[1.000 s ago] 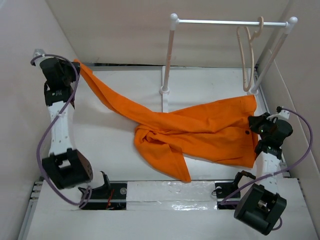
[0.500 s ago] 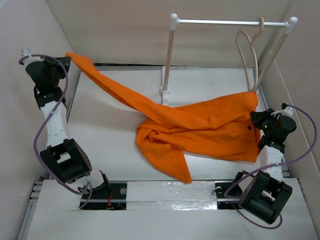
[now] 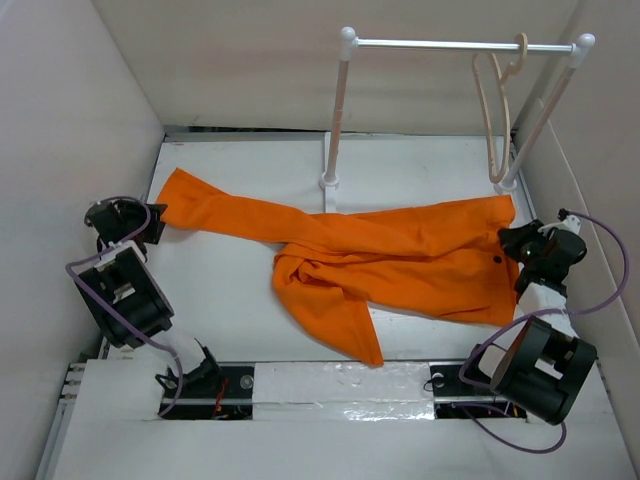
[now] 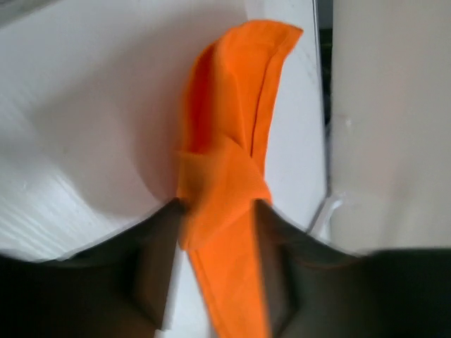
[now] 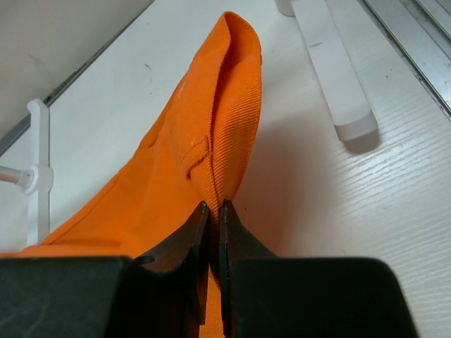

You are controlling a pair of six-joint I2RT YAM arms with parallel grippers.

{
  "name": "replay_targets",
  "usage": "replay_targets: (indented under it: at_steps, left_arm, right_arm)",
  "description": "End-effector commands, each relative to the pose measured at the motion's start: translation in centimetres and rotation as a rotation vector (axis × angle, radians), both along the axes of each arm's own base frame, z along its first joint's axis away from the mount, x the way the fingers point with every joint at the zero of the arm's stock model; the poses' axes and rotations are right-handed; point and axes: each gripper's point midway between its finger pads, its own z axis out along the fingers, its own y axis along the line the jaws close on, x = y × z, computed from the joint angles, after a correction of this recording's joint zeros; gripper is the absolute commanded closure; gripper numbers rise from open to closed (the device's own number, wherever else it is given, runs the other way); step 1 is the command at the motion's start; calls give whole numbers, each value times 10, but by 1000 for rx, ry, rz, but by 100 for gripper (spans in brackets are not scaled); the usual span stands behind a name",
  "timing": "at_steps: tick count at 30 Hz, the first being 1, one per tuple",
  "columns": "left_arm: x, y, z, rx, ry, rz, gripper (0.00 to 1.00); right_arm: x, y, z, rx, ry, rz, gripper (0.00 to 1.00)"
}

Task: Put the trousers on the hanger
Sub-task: Flatten out the trousers at the center of the board.

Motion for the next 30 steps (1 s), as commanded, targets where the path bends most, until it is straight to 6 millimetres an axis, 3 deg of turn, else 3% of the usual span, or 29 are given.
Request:
replay_targets:
  at_steps: [1,3,5,6,7,9,10,11,12,13,14,16,17,18,19,20,22,23,24,26,27,28,30]
  left_arm:
    - [20,-11,58,168,-105,-97,48]
    - [24,-34,70,205,-119,-149,33]
    - [23,-47,91,279,-113,-146,33]
    - [27,-73,99,324,-113,-203,33]
    - [24,-77,115,370,-102,-183,33]
    - [19,-96,129,408,-97,-199,33]
    - [13,-121,144,425,-131,-241,34]
    - [6,-132,140,435,-117,-250,37]
    - [0,-147,143,447,-129,-276,43]
    - [-12,-185,154,468,-180,-363,49]
    - [-22,-206,145,472,-178,-418,55]
    - [-43,-239,148,481,-214,-487,84]
    - [-58,-266,133,449,-211,-569,93]
    - [-66,-273,130,431,-223,-589,100]
    - [-75,-273,134,411,-253,-587,100]
    - [-82,-273,117,389,-235,-590,100]
    - [-93,-271,122,385,-276,-581,100]
    - [-97,-269,115,390,-264,-582,100]
    - [-98,-266,117,407,-270,-576,100]
    - [-102,-261,124,431,-274,-564,100]
    - [-104,-263,127,441,-285,-583,100]
    - [-106,-267,131,437,-299,-605,95]
    - [-109,-279,140,414,-328,-672,83]
  right_arm:
    - [15,1,37,-103,-104,17,86]
    - [16,9,42,-136,-104,32,70]
    - [13,20,58,-188,-130,59,55]
    - [13,24,62,-210,-128,59,48]
    - [6,28,68,-241,-124,62,38]
    - [0,32,77,-277,-142,59,31]
    - [-5,37,76,-282,-129,70,26]
    - [-9,38,78,-306,-130,72,20]
    - [-15,44,88,-329,-161,80,20]
    - [-18,53,87,-333,-160,110,20]
    - [-21,60,88,-355,-172,135,21]
    - [-29,81,89,-382,-195,202,34]
    - [-32,89,88,-412,-200,240,54]
    - [-34,99,86,-423,-206,283,68]
    - [-38,106,82,-431,-191,311,89]
    - [-40,121,81,-439,-193,369,100]
    - [-49,151,73,-452,-215,518,100]
    - [-54,166,72,-445,-229,578,100]
    - [-65,200,69,-437,-254,701,100]
    - [-80,232,56,-431,-243,818,97]
    - [-98,264,51,-432,-249,926,92]
    - [-109,277,42,-435,-229,982,86]
    - [-126,300,28,-456,-188,1043,60]
